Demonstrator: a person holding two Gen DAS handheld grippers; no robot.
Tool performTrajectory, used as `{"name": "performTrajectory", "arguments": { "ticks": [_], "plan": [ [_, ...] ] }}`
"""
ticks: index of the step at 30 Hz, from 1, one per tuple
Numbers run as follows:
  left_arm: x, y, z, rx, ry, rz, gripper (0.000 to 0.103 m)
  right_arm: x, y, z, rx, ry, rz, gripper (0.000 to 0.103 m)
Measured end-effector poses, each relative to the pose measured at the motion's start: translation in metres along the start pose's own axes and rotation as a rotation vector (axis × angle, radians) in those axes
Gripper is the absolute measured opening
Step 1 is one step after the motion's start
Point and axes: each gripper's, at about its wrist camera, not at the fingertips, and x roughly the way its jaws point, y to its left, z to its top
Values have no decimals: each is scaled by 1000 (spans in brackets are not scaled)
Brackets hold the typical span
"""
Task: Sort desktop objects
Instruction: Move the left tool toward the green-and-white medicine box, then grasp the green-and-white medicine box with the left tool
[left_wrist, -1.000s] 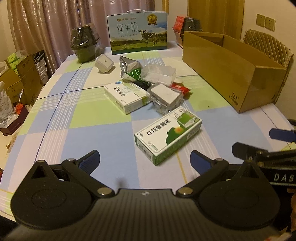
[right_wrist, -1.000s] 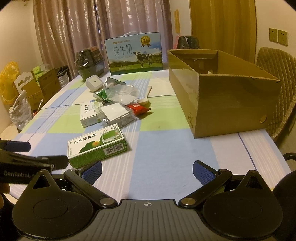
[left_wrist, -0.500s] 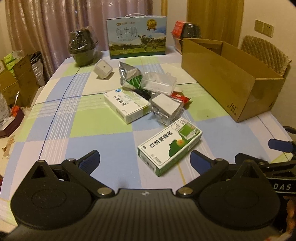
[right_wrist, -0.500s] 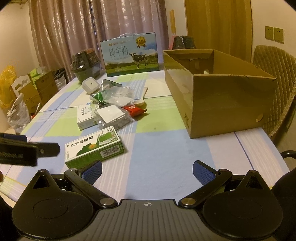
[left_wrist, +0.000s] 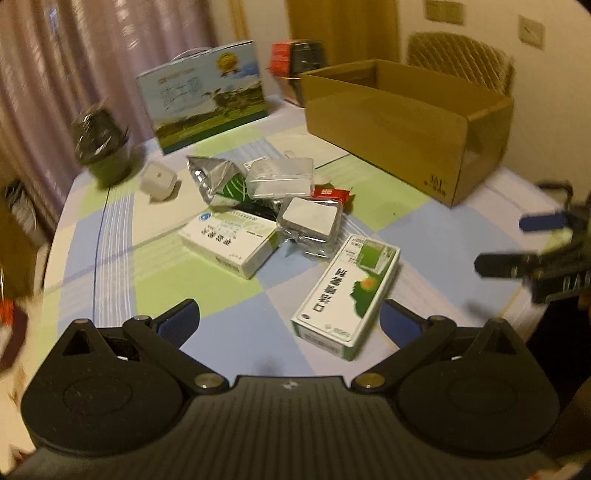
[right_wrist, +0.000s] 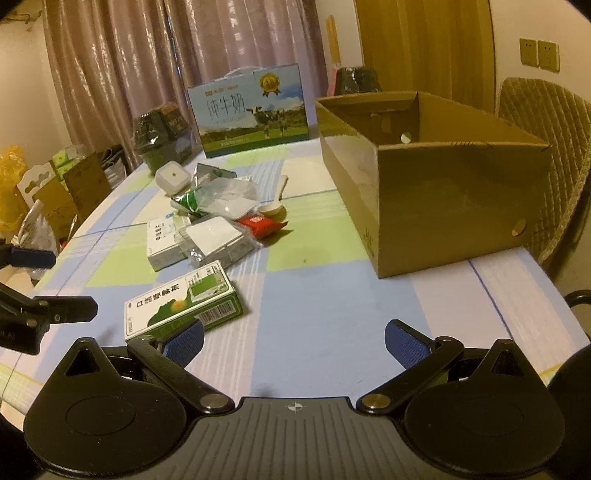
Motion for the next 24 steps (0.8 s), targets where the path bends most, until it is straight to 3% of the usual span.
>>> {"name": "performTrajectory", "arguments": {
  "ticks": [10,15,24],
  "plan": [
    [27,2,-6,95,73,-139,102,12,6,5,-55,33,54,101],
    [41,-10,-9,164,79,-143,101,20,6,8,-70,35,64,101],
    [61,-11,-9,157,103,-183,97,29,4,9,-80,44,69,101]
  ]
}}
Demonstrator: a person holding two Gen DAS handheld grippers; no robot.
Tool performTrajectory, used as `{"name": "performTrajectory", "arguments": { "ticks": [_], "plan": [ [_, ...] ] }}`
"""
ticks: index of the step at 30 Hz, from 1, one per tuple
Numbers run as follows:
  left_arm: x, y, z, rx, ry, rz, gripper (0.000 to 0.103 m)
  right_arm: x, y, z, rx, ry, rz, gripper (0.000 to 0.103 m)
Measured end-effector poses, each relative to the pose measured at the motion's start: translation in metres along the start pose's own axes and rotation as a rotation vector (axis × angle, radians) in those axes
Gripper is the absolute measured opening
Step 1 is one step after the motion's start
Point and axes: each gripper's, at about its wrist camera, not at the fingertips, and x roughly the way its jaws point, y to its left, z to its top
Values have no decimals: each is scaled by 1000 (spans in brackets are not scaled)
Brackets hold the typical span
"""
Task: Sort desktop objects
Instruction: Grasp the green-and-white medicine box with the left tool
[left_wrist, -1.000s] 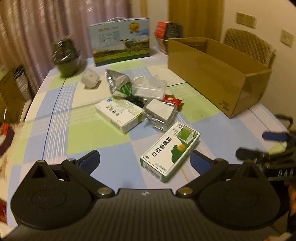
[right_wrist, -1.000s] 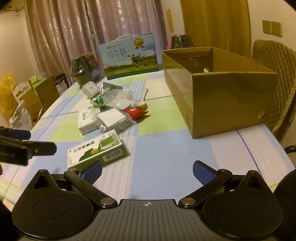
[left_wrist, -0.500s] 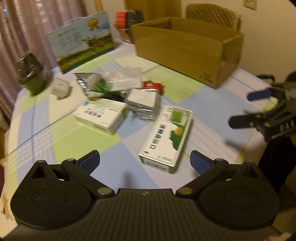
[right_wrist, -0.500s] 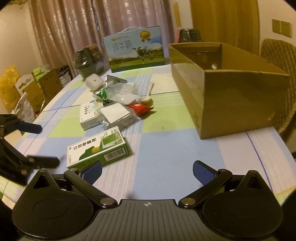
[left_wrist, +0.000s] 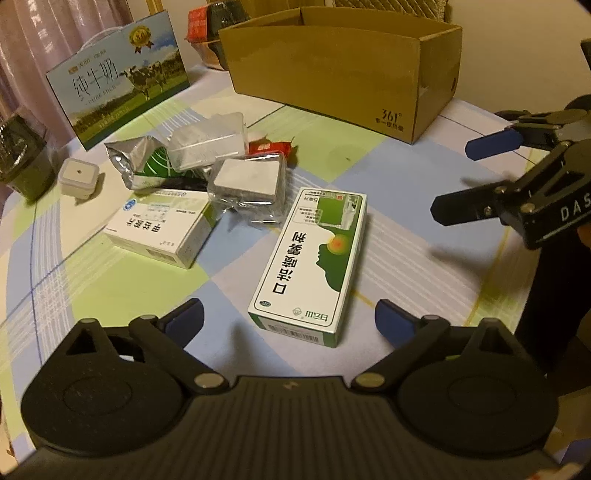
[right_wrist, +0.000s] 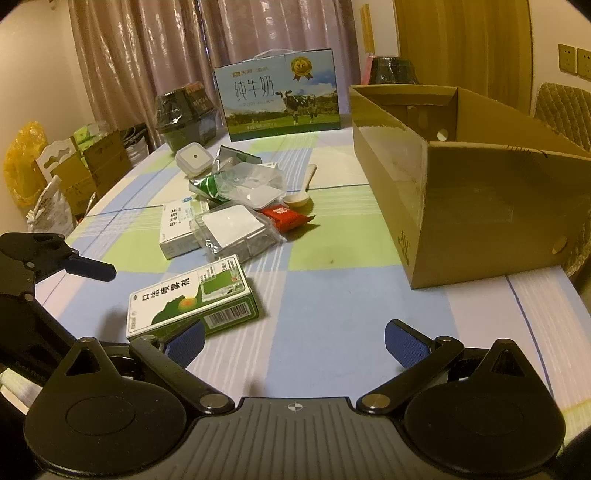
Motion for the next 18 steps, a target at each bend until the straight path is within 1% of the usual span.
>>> {"name": "performTrajectory", "arguments": {
  "ticks": [4,10,13,18],
  "plan": [
    [5,4,2,-14,-4,-27,95,4,0,1,-3,6,2,101],
    [12,1,7,32,-5,-39,92,7,-3,0,-3,10,-8,101],
    [16,0,9,43,-6,-51,88,8,-5,-1,2,14,-13,101],
    [21,-1,11,53,-4,-87,76,11,-7,-1,5,23,-18,101]
  ]
}}
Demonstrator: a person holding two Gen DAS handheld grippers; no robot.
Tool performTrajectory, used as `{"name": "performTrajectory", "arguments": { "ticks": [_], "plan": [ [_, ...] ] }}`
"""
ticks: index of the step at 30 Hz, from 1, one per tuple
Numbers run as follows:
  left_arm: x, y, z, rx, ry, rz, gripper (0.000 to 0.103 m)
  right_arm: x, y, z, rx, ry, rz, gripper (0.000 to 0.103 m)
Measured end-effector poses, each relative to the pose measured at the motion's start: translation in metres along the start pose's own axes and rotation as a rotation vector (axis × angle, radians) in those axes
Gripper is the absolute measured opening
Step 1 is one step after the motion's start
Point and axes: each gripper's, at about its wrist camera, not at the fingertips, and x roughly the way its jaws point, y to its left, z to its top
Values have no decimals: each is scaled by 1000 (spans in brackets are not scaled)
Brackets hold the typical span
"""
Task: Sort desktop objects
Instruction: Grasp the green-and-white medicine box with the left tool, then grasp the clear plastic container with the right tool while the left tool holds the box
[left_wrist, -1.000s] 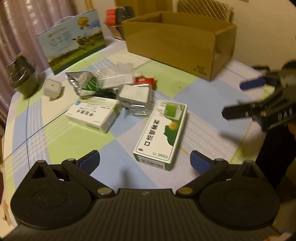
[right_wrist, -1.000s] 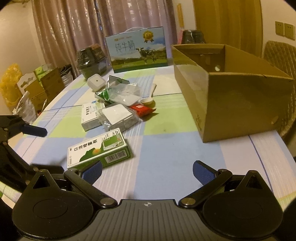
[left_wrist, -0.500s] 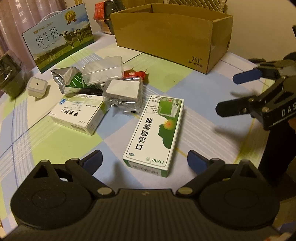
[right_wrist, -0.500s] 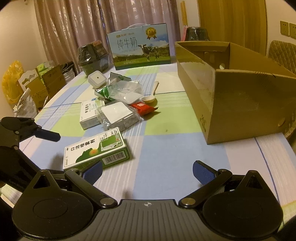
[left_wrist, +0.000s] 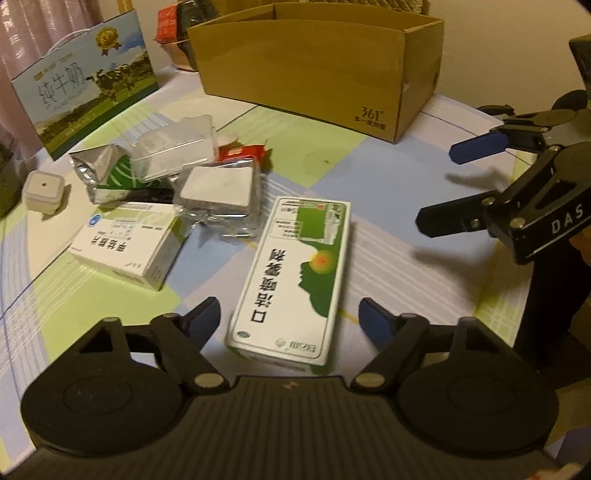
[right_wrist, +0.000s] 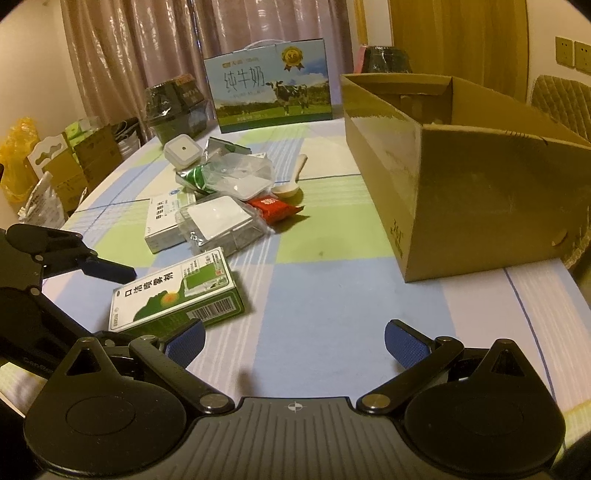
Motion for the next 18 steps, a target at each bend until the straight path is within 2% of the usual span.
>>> {"name": "performTrajectory", "arguments": {
  "ticks": [4,6,8,15,18],
  "plan": [
    [3,-2,4,6,-11,-21,71,2,1,-1,-6,5,2,101],
    [5,-1,5,-2,-14,-24,62,2,1,-1,-7,6,1,101],
    [6,1,5,-16,-10,-28,56,2,1,-1,-9,6,-2,101],
    [4,2,2,-49,-8,-35,52,3,3,-1,-16,13,9,101],
    [-6,7,-4,-82,-12,-11,51,3,7,0,-29,6,19,101]
  ]
}}
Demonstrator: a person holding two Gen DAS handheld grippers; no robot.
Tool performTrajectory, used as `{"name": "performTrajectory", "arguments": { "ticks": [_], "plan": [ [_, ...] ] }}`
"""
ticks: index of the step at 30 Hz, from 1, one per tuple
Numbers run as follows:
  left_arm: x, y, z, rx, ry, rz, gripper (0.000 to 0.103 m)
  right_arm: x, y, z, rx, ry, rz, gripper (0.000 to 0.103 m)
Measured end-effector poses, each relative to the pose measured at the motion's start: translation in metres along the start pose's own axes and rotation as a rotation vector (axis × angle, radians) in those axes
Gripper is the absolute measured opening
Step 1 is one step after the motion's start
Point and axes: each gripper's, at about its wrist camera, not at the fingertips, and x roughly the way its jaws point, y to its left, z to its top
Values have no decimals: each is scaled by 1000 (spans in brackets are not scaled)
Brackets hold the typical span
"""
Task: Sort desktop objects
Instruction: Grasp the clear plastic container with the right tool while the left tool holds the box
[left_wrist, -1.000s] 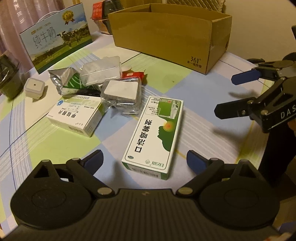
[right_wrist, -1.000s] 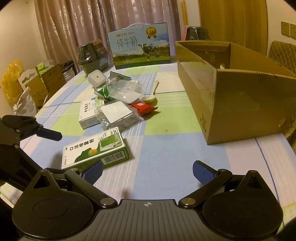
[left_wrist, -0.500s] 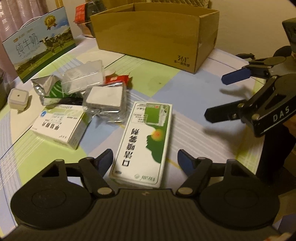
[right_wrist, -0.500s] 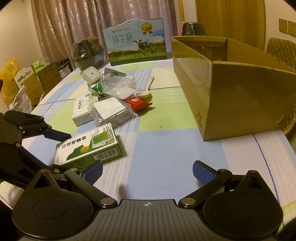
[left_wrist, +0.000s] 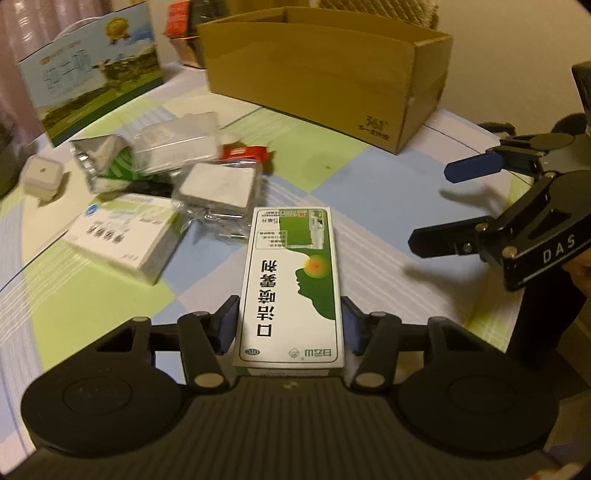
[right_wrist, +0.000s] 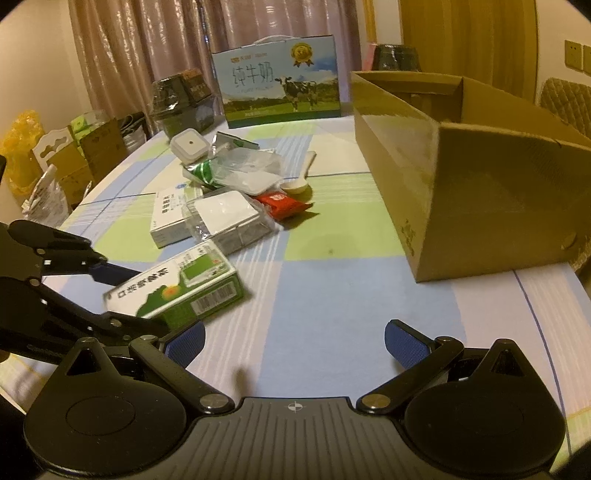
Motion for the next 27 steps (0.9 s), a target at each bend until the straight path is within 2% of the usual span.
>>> {"name": "performTrajectory", "arguments": {
  "ticks": [8,12,19,21,24,27],
  "plan": [
    [-28,18,-26,-92,3,70,51,6,7,6,-23,-11,20,101],
    [-36,36,-38,-221,2,154,51,11,13,10,-36,-13,32,101],
    [-26,63,-41,-357,42,316,51,28,28,23,-81,-10,57,101],
    [-26,75,-43,-421,31,324,51,35,31,29,-87,-6,68,101],
    [-24,81,-42,-457,22,350,51,47,35,40,-113,-8,82,101],
    [-22,85,-44,-499,21,345,51,60,38,50,-146,1,95,101]
  ]
}}
